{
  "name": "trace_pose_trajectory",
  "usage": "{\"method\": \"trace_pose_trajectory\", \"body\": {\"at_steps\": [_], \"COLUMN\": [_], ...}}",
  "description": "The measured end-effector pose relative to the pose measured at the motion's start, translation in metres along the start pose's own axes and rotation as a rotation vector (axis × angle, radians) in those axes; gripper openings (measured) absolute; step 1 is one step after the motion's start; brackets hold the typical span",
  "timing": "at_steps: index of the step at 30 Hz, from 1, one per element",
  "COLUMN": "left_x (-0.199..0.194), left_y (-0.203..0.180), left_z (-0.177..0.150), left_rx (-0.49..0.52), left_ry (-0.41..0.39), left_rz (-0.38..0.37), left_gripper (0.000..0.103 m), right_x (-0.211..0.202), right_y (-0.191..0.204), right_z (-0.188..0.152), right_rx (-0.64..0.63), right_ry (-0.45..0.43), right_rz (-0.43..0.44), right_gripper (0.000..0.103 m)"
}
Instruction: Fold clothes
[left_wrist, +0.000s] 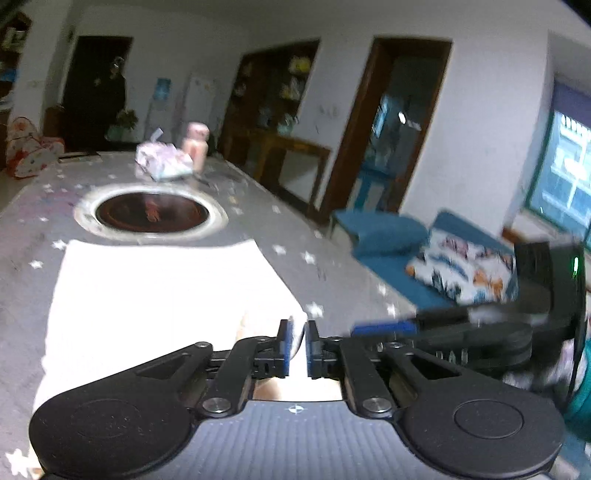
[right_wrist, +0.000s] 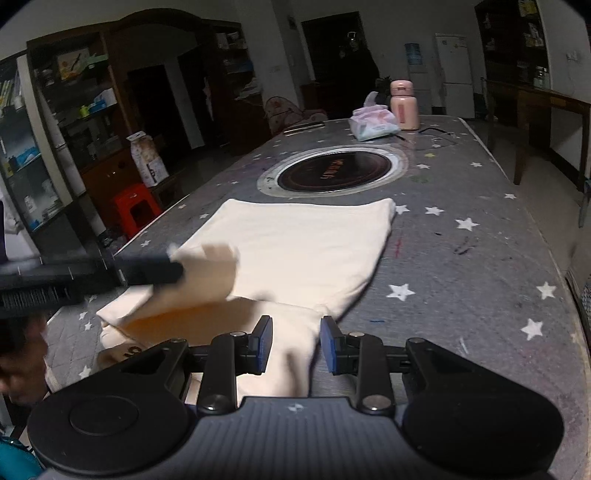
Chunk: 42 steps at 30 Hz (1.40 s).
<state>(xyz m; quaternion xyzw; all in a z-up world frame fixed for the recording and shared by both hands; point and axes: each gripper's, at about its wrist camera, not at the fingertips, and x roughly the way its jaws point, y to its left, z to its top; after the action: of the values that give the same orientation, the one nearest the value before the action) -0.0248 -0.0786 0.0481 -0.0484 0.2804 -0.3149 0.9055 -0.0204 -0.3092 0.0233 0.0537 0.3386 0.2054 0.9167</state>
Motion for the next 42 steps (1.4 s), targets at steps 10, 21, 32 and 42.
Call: {"method": "trace_pose_trajectory", "body": {"at_steps": [10, 21, 32, 42], "left_x": [-0.031, -0.055, -0.051, -0.04], "left_y": [0.031, 0.08, 0.093, 0.134], "left_z": [-0.011, -0.045, -0.013, -0.028], "left_rx": [0.057, -0.014, -0.037, -0.187], "left_ry": [0.013, 0.115, 0.053, 0.115], "left_rz": [0.146, 0.272, 0.242, 0.316], "left_gripper": [0.043, 0.043, 0.042, 0.044], "right_x": [0.012, 0.053, 0.06, 0.059], "right_y": [0.013, 0.031, 0.036, 0.035], "right_z": [0.002, -0.004, -0.002, -0.002], "right_rx": [-0.028, -0.058, -0.086, -0.093], "right_ry": [0.033, 0.105, 0.119, 0.112], "right_rz": [0.055, 0.073, 0.062, 0.049], "right_gripper": [0.028, 0.027, 0.027, 0.024]}}
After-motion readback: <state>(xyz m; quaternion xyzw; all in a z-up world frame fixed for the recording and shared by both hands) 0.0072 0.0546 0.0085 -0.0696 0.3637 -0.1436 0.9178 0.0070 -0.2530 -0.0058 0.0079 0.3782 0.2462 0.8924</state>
